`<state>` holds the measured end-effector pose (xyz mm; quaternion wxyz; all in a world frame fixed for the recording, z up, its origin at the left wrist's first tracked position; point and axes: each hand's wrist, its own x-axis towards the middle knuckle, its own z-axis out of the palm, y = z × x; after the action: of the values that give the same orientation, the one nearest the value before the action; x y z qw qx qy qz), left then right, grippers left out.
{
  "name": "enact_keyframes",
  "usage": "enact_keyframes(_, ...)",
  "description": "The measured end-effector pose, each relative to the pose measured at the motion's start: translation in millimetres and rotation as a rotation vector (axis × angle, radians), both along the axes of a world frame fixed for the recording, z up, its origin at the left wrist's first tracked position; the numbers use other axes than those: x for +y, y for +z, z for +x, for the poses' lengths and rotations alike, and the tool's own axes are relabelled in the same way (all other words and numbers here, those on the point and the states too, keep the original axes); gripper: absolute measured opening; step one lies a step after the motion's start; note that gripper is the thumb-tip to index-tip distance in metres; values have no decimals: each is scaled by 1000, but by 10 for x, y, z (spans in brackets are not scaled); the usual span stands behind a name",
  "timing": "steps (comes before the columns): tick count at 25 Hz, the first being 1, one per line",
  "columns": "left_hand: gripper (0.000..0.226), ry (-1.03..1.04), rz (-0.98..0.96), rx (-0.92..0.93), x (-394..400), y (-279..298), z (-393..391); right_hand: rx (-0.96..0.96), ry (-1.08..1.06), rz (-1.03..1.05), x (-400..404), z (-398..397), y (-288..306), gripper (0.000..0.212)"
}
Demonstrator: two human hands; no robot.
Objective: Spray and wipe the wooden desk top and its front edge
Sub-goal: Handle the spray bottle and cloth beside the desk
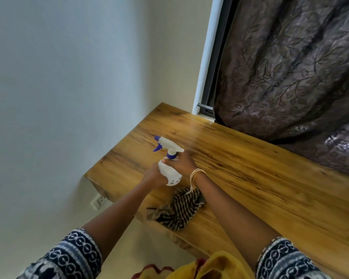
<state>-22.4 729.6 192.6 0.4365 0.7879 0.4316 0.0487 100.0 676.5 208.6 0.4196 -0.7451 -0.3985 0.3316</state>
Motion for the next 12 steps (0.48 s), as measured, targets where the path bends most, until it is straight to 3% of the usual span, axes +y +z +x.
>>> enact_keyframes(6, 77, -45, -76, 50, -163, 150, 355, 88, -369, 135, -435, 300, 159, 15)
enact_keyframes(12, 83, -311, 63, -15, -1044, 361, 1025, 85, -597, 192, -1579, 727, 473, 19)
